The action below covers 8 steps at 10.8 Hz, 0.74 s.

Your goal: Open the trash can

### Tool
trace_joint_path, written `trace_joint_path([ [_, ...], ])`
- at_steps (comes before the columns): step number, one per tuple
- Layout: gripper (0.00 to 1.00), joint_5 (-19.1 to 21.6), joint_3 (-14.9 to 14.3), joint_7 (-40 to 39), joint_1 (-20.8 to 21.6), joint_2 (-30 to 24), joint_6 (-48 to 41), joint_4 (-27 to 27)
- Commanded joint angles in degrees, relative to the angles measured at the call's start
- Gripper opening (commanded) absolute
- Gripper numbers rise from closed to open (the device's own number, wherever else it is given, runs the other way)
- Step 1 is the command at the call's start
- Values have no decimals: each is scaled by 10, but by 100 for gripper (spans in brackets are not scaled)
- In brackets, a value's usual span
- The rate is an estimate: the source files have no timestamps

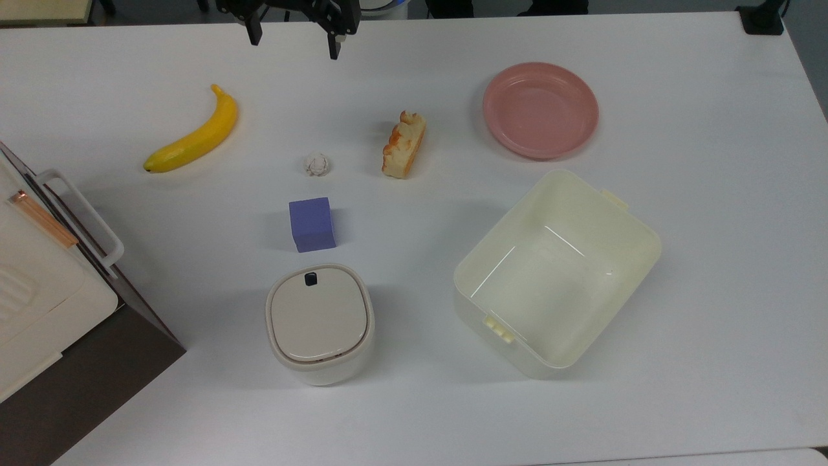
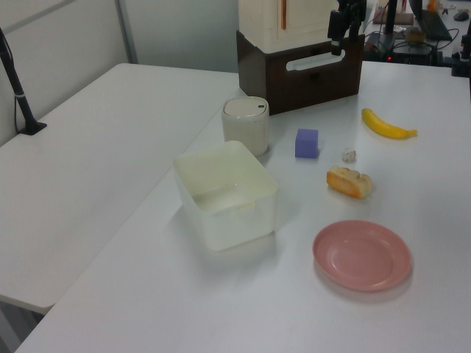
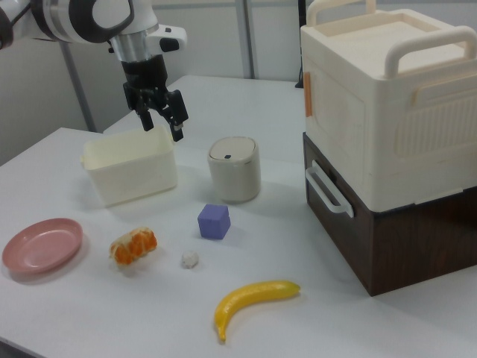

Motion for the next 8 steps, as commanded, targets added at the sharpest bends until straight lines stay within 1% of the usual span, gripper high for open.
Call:
trace_joint_path([
  [1,100,1,-5,-6,7,-18,-16,-15],
  [3,100,6,-10,-6,4,-18,-15,-17],
  [8,100,0,-9,-25,7,-17,-16,-15],
])
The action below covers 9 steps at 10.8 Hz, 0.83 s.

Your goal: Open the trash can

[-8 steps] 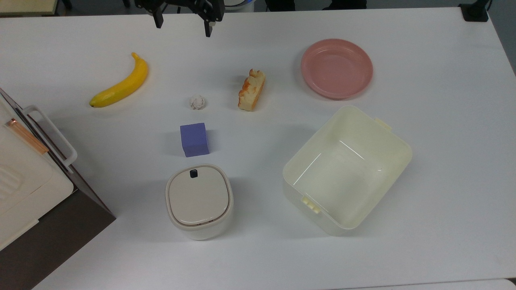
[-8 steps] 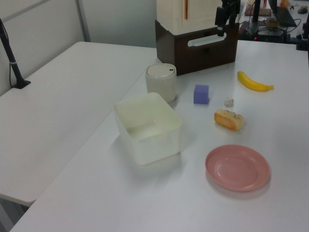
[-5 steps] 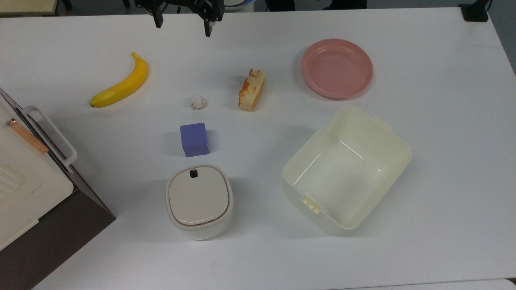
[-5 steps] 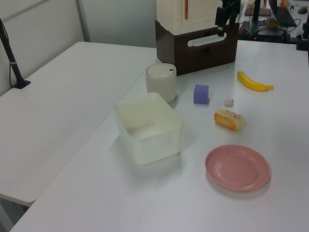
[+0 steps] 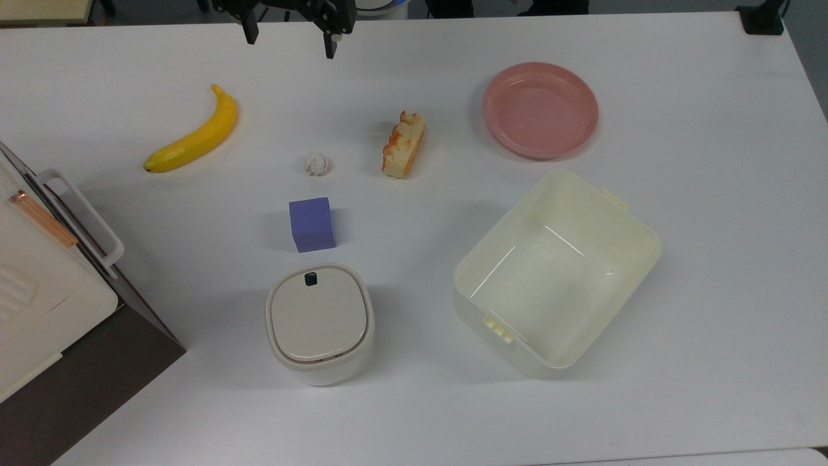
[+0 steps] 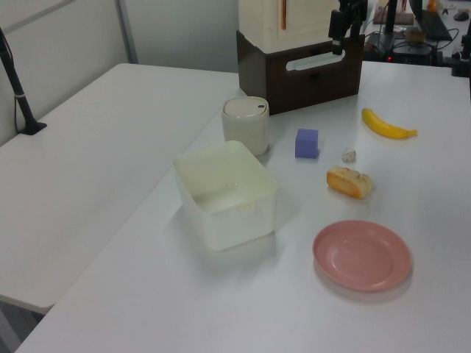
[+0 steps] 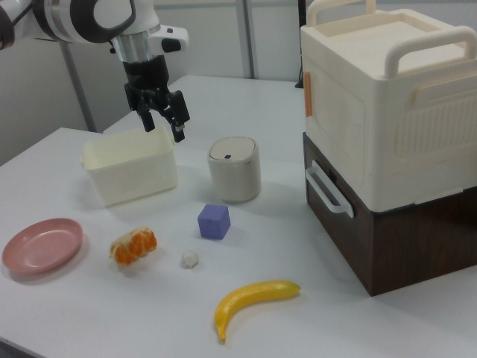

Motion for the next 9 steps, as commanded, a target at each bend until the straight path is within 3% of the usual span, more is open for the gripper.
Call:
trace_joint_path([
  [1,100,0,-5,-23,8,-18,-14,-15],
  [9,100,-2,-4,-57,9,-18,-38,-15],
])
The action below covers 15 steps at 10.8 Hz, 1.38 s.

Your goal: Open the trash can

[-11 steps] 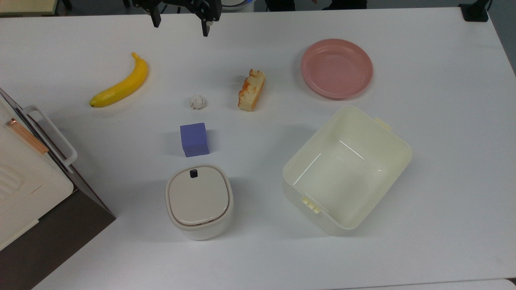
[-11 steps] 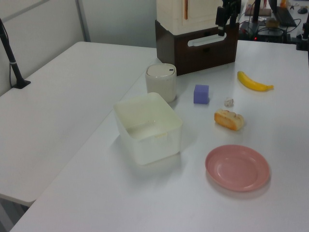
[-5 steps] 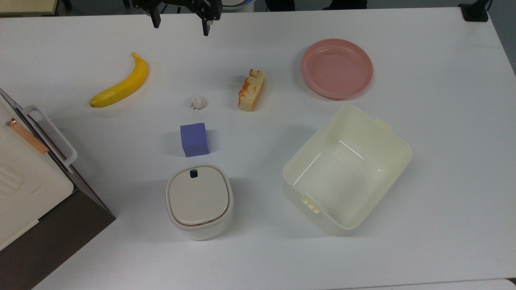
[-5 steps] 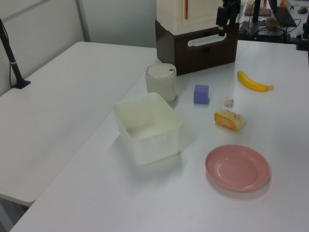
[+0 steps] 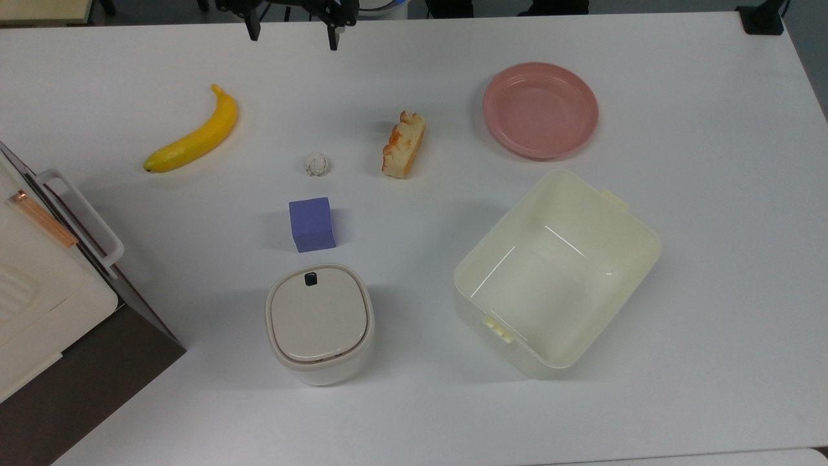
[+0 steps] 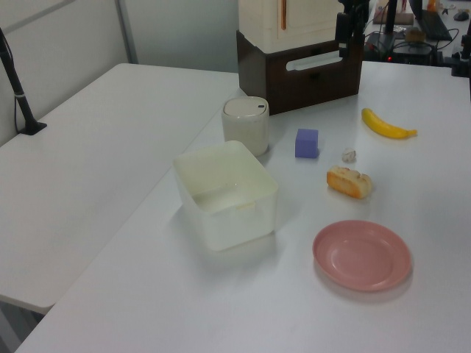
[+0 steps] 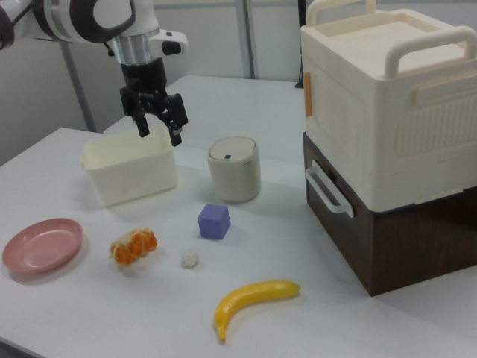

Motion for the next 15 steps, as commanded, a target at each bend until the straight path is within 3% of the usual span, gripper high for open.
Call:
trace_joint_path([
  [1,100,-2,-4,-14,9,-17,-9,-15],
  [15,100,-10,-2,-50,10,-16,-16,-14],
])
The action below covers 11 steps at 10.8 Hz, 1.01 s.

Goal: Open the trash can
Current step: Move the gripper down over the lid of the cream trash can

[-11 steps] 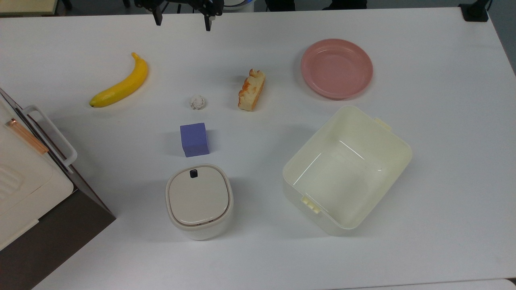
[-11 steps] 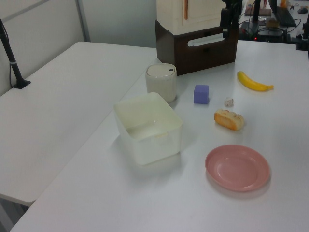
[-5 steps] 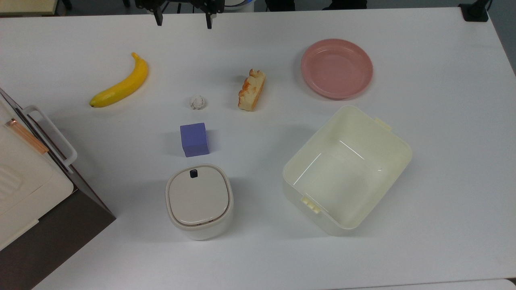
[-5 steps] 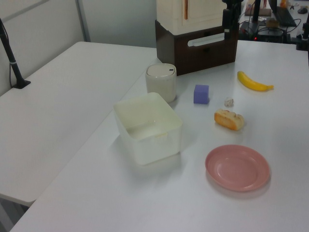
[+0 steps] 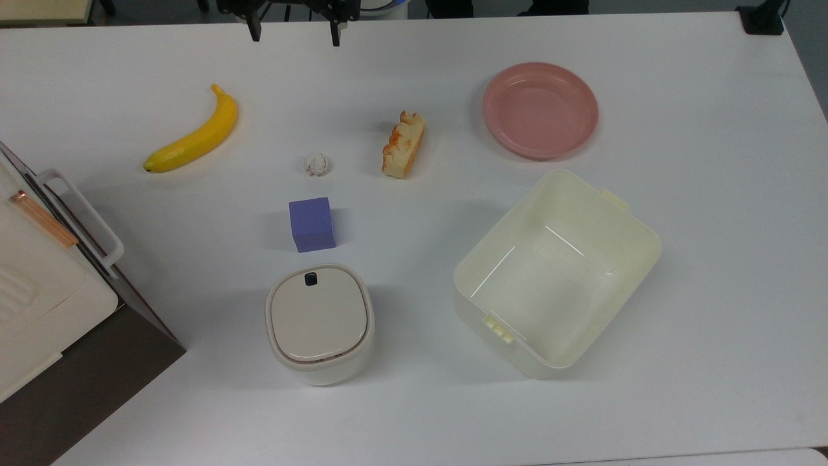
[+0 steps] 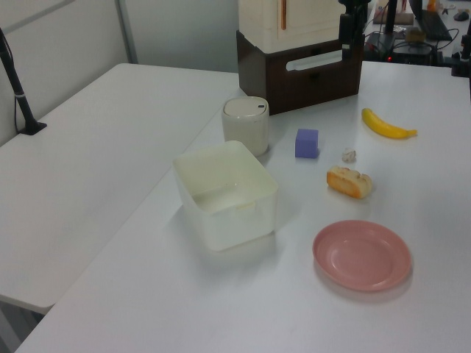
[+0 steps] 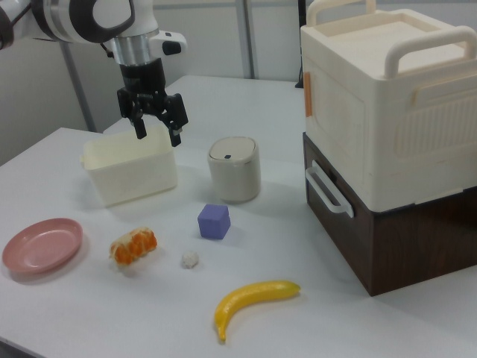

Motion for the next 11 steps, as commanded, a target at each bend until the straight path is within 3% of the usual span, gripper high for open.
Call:
trace_joint_path([
  [1,100,-9,-2,-9,9,-16,-9,-14],
  [4,100,-9,-2,-22,9,-16,-9,-16],
  [5,79,-12,-2,-31,9,-16,-9,-17],
  [6,22,-20,1,-51,10,-15,-7,-21],
  [7,0,-33,2,-50,12,-11,9,-21],
  [9,0,-40,4,49,21,7,143,-34],
  [10,0,-67,6,149,25,29,222,-32],
  [11,0,-125,8,291,33,57,307,-30],
])
